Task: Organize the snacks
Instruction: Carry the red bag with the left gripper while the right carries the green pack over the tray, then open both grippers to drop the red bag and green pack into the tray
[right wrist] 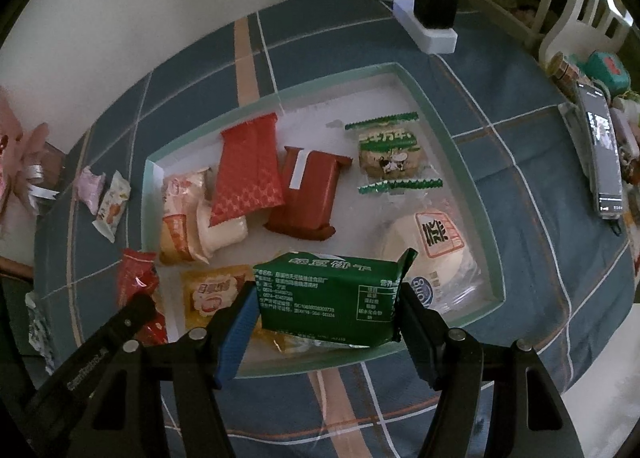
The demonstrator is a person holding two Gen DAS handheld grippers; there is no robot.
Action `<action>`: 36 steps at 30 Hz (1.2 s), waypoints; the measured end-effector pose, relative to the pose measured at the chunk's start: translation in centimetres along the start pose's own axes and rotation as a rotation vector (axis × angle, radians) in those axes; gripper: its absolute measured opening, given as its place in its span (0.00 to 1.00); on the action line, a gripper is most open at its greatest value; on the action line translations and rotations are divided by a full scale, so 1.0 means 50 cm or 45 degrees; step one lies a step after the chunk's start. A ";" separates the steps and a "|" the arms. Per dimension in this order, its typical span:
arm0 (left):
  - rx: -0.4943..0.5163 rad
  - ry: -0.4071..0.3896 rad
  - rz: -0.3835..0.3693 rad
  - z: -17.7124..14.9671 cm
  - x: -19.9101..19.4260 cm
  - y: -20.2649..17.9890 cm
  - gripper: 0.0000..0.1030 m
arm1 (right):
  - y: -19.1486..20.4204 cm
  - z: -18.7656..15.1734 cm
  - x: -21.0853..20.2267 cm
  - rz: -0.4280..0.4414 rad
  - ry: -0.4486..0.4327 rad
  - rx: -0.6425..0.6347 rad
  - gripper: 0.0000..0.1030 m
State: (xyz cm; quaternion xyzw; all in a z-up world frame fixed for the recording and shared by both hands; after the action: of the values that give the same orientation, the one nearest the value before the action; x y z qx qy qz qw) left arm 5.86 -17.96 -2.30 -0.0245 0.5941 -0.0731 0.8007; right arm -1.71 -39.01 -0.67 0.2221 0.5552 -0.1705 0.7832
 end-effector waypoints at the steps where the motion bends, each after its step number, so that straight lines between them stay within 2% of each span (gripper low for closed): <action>1: 0.004 0.003 -0.004 -0.001 0.000 -0.002 0.51 | 0.000 0.000 0.000 -0.002 0.002 0.002 0.69; 7: 0.032 0.020 -0.036 -0.003 0.003 -0.016 0.51 | 0.002 0.001 0.001 -0.010 0.001 0.004 0.69; 19: 0.078 0.033 -0.033 -0.006 0.013 -0.034 0.52 | 0.001 0.007 0.002 -0.001 -0.010 0.010 0.69; 30: 0.039 0.078 -0.022 -0.008 0.028 -0.027 0.67 | 0.001 0.015 -0.004 -0.009 -0.021 0.012 0.72; 36: 0.024 0.081 -0.022 -0.011 0.022 -0.023 0.68 | 0.002 0.014 -0.005 -0.011 -0.021 0.012 0.74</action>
State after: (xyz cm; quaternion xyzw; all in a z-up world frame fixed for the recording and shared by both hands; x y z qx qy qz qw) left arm 5.55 -19.22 -3.36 -0.0196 0.6183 -0.0864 0.7809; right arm -1.19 -39.29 -0.24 0.2219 0.5488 -0.1785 0.7859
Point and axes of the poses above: each gripper's, at about its wrist camera, not at the fingertips, and x roughly the way its jaws point, y to its left, z to its top, the point moved 2 cm from there along x, roughly the way its jaws point, and after that the axes turned 4 degrees about -y, right-handed, at the moved point
